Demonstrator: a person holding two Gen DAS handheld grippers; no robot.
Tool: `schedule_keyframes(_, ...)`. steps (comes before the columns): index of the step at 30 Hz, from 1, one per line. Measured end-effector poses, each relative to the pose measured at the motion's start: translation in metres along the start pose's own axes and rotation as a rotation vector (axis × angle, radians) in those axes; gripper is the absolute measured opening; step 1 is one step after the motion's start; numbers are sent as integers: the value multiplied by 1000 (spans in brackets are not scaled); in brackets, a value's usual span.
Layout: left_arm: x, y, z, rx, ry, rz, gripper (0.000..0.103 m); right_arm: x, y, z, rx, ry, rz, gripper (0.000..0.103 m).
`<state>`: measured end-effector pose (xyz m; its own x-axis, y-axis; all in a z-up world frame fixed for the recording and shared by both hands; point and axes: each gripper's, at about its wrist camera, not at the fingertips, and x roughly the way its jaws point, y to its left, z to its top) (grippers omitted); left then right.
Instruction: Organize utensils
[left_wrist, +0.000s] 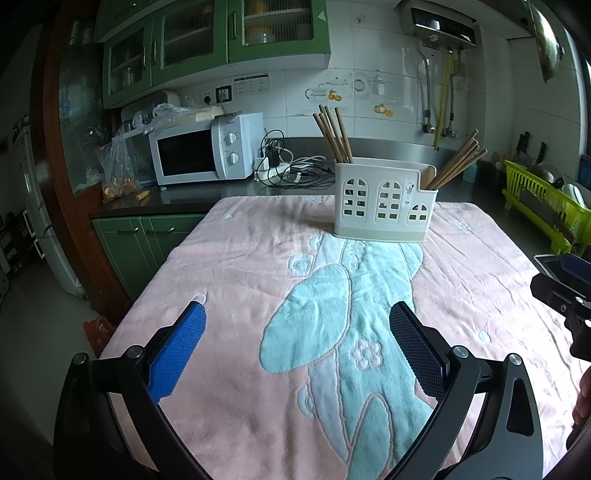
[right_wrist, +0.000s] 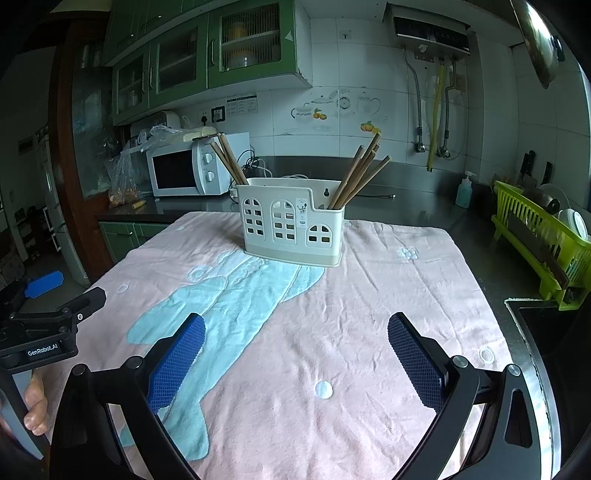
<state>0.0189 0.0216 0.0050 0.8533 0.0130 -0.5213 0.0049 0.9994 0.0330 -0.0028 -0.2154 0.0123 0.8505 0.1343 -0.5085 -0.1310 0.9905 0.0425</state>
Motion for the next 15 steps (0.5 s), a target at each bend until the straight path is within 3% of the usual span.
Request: schedule_keyframes(15,1,1,-2,0,2,4,98,1,0,-1,1,5,5,96)
